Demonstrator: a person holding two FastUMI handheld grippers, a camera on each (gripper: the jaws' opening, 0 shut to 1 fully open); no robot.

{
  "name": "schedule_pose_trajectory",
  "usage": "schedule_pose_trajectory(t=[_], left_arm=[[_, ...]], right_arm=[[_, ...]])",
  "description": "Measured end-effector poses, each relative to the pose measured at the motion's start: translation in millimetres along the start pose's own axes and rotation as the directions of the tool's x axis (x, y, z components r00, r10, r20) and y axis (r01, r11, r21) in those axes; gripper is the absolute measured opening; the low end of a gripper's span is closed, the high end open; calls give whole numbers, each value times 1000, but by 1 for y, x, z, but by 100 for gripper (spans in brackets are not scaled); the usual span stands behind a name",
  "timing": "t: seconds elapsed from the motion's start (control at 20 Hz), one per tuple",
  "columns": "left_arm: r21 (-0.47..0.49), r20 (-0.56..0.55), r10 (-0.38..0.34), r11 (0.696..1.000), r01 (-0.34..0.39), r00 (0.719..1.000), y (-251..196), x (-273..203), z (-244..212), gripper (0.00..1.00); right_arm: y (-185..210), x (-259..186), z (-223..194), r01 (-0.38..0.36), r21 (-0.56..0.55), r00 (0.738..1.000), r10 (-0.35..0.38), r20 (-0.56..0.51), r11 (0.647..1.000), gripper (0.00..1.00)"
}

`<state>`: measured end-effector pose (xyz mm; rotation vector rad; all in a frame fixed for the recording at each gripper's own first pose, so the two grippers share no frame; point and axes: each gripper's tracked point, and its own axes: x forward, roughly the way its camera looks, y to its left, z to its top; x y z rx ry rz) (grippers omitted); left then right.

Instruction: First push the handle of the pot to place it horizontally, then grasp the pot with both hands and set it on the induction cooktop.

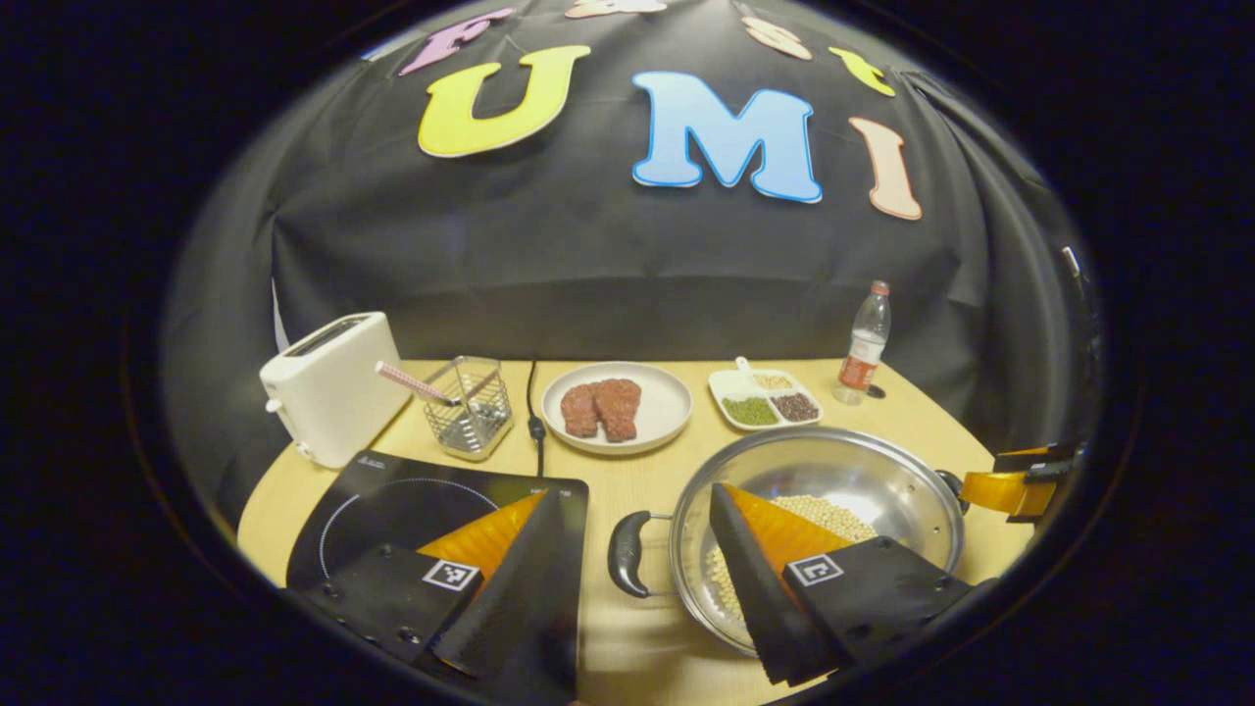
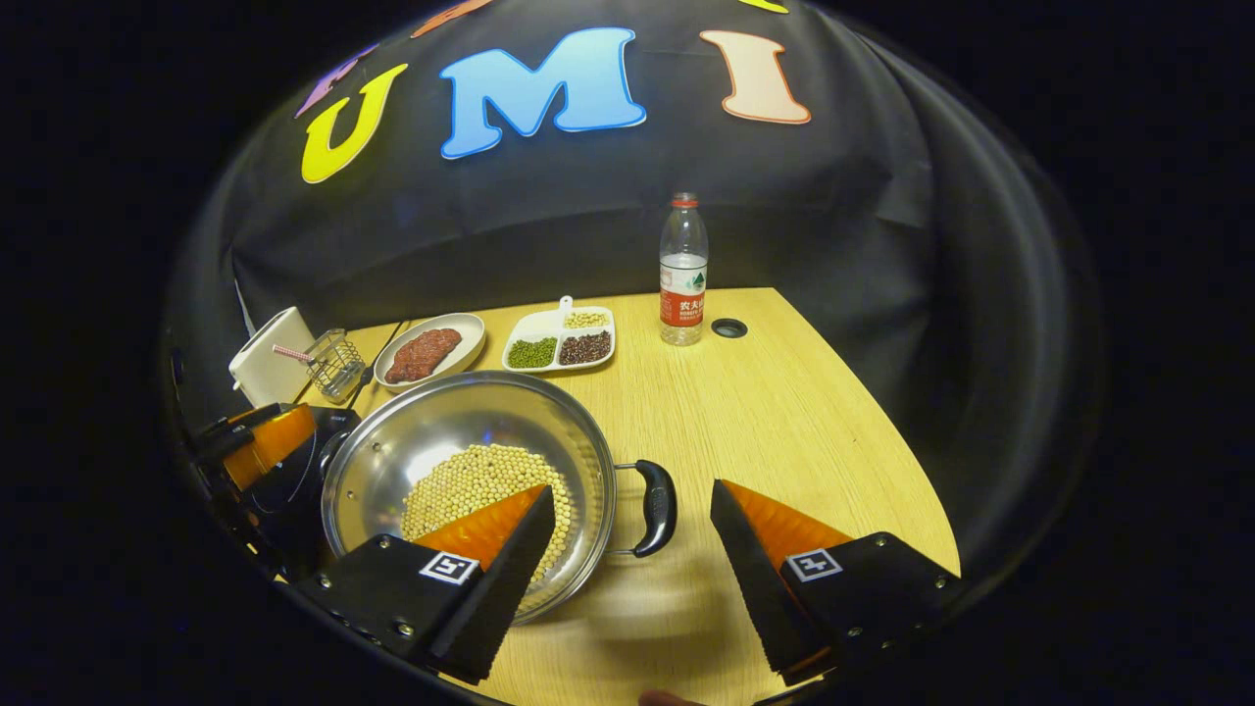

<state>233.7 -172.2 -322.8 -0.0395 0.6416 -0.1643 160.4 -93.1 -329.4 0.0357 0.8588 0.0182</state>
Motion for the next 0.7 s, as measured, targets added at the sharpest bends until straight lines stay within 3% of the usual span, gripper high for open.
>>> schedule_pose_trajectory(t=[0.3,0.35,0.45,0.6,0.7], left_arm=[[-14,-81,-33,999,32,996,-4,27,-25,100],[-11,-91,-35,999,34,995,-6,29,-28,95],[-6,-116,-42,999,41,992,-9,35,-36,99],[-5,-154,-50,999,50,987,-13,40,-47,95],[-9,-173,-57,998,56,983,-16,44,-53,99]], right_arm=[[-3,17,-8,32,18,999,-31,-43,999,98],[-4,20,-12,36,19,998,-35,-54,999,98],[-4,25,-15,39,27,997,-37,-71,999,98],[-1,33,-14,36,59,997,-31,-77,998,98],[-2,36,-18,39,68,995,-33,-94,997,98]])
